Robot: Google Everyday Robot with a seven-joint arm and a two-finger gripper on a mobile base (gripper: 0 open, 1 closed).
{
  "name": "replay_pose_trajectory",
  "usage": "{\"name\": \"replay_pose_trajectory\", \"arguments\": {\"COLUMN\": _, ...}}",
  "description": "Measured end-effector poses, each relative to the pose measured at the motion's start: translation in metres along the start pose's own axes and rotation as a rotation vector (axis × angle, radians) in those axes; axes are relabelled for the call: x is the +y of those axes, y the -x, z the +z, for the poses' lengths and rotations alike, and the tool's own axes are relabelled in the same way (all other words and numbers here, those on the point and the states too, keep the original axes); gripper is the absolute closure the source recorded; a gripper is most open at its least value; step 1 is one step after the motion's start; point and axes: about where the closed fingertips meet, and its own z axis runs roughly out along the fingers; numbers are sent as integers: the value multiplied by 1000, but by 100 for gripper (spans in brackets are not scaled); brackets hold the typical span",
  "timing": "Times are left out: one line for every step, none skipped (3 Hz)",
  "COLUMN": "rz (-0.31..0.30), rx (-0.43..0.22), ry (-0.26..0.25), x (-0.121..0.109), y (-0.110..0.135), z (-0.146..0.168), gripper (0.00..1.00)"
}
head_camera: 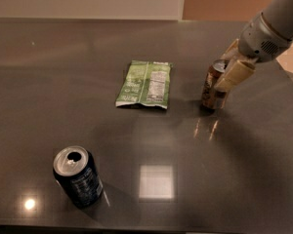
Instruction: Move orange can near green jalapeno chip bag
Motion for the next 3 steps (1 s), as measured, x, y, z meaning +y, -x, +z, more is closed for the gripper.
{"name": "replay_pose_trajectory", "arguments": {"rz": -46, "rx": -24, "ry": 10, "x": -5, "y": 29, "z": 3, "gripper": 100}}
{"name": "replay_pose_trajectory", "arguments": {"rz": -82, "rx": -38, "ry": 30, "x": -9, "y": 51, "z": 15, "gripper": 100}}
{"name": "replay_pose_trajectory", "arguments": {"rz": -108, "rx": -36, "ry": 58, "x": -11, "y": 66, "z": 31, "gripper": 100}}
